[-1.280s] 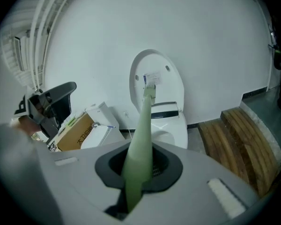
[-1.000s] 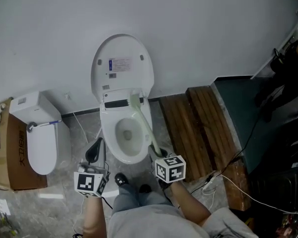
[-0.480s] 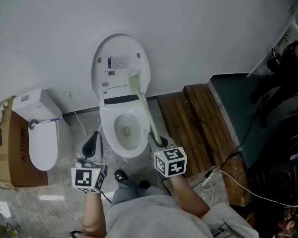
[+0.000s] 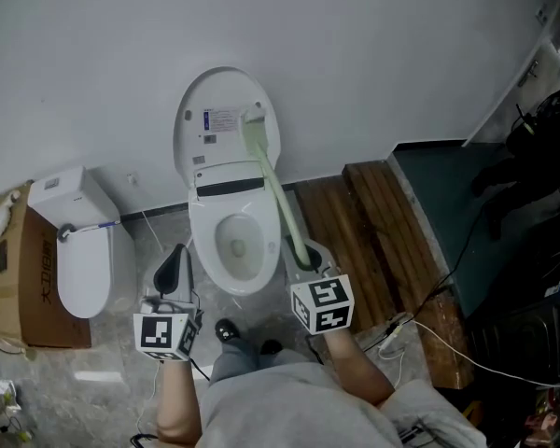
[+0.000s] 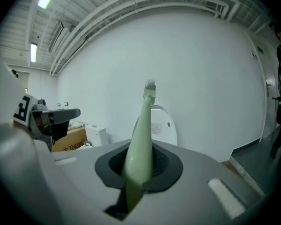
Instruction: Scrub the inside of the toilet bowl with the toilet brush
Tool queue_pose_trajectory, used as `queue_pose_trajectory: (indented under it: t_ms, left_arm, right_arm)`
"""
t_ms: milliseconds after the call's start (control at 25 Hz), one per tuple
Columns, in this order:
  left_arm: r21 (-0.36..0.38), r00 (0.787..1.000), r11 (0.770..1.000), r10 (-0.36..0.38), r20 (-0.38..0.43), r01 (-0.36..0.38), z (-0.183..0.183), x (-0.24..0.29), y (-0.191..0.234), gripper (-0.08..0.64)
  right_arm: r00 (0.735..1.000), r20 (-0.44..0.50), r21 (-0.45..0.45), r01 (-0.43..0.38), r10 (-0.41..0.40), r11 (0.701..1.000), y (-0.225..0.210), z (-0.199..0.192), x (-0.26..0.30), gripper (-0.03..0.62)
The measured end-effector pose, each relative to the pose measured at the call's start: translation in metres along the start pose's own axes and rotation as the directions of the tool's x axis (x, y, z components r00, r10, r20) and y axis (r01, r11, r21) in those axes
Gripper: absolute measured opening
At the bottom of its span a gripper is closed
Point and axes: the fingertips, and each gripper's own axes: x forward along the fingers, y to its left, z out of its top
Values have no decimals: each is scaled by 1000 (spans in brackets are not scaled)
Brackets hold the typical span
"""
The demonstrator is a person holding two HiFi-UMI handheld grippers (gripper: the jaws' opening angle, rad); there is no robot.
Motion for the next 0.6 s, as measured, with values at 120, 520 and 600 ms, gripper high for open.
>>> queue_pose_trajectory:
  t_ms: [120,520,600]
  left_arm:
    - [-3,1000,1000,7,6,-7,3,-5,-3,-9]
    - [-7,999,999,35,31,-35,18,-19,-9,-9]
    - [-5,999,999,38,36,-38,20,-21,-11,-9]
  right_arm:
    - [999,38,-23,4,-3,1000,2,10,-7,18]
    - [992,127,-60,24,-17,998,1,31,-30,18]
    - [990,138,-62,26,-17,998,1,33,-34,18]
